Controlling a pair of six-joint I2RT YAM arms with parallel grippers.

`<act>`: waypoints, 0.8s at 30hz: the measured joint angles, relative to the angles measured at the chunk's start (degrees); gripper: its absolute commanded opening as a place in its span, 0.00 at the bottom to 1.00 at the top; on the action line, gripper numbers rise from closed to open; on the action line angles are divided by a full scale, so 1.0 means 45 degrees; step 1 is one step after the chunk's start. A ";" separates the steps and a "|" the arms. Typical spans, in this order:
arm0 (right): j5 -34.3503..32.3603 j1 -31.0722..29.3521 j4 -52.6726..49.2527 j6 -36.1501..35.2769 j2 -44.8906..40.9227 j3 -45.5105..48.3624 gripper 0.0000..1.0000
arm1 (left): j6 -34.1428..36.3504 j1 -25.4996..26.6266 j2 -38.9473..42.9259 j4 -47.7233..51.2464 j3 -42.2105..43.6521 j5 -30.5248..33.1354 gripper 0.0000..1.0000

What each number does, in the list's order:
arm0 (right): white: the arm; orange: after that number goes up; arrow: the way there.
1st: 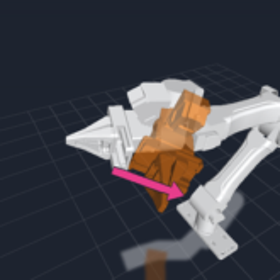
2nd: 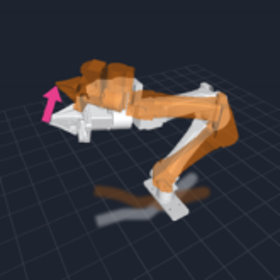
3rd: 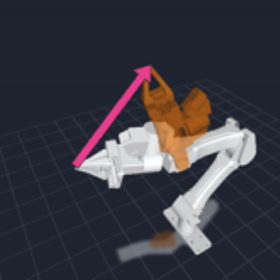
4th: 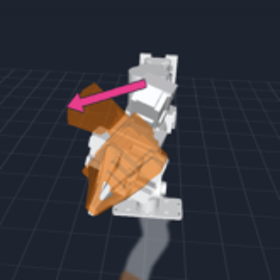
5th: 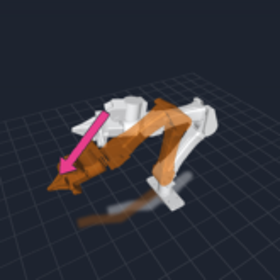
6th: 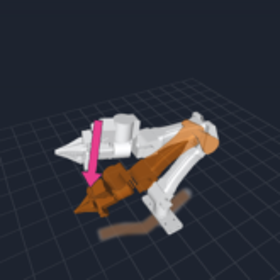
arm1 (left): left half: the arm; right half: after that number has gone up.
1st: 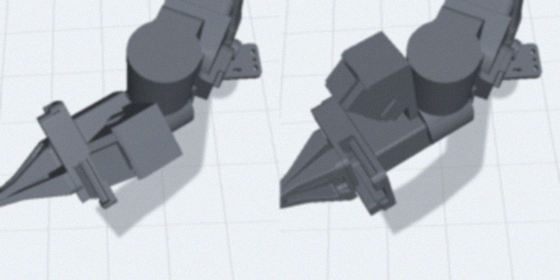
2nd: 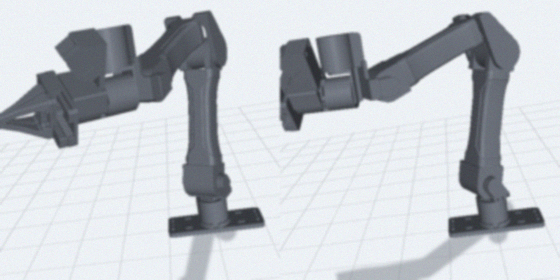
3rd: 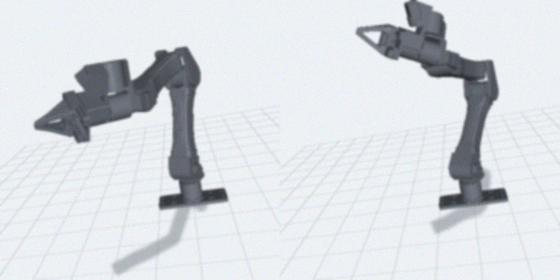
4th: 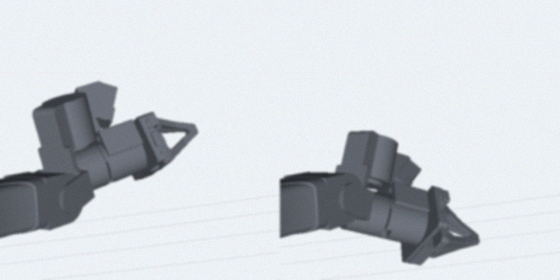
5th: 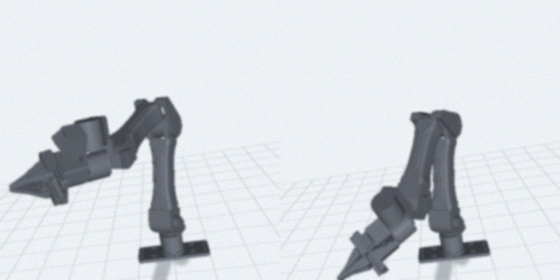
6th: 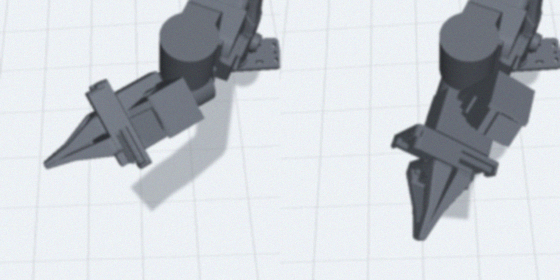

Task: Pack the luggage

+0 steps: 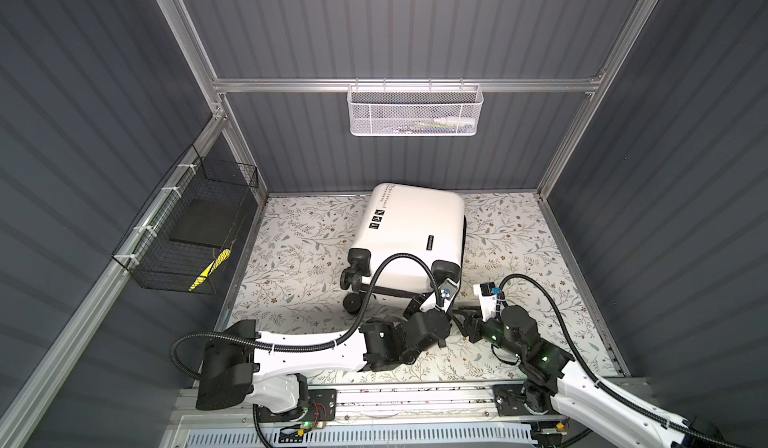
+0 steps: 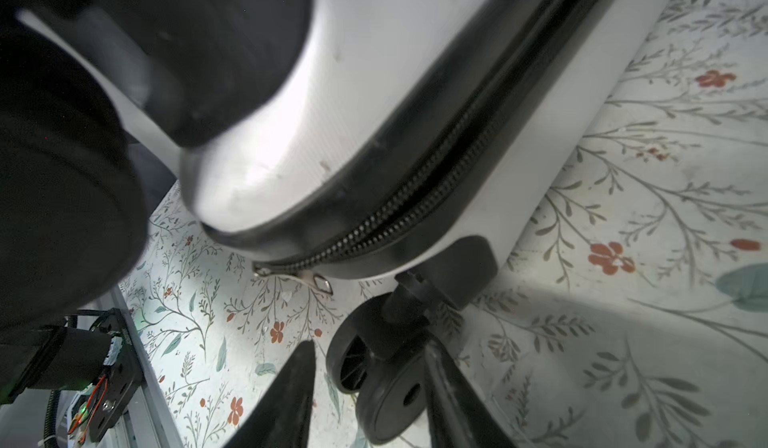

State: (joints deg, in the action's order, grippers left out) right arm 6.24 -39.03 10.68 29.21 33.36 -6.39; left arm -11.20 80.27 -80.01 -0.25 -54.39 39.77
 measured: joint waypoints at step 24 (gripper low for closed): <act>-0.0403 -0.1326 0.3541 -0.0136 0.2691 0.0325 0.55 | -0.0097 -0.0049 -0.0262 0.1200 -0.0855 -0.0427 0.00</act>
State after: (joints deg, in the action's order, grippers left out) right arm 4.43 -44.99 26.61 28.60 45.47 -4.93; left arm -11.64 80.05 -81.19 5.15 -58.24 37.85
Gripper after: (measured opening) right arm 0.552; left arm 0.443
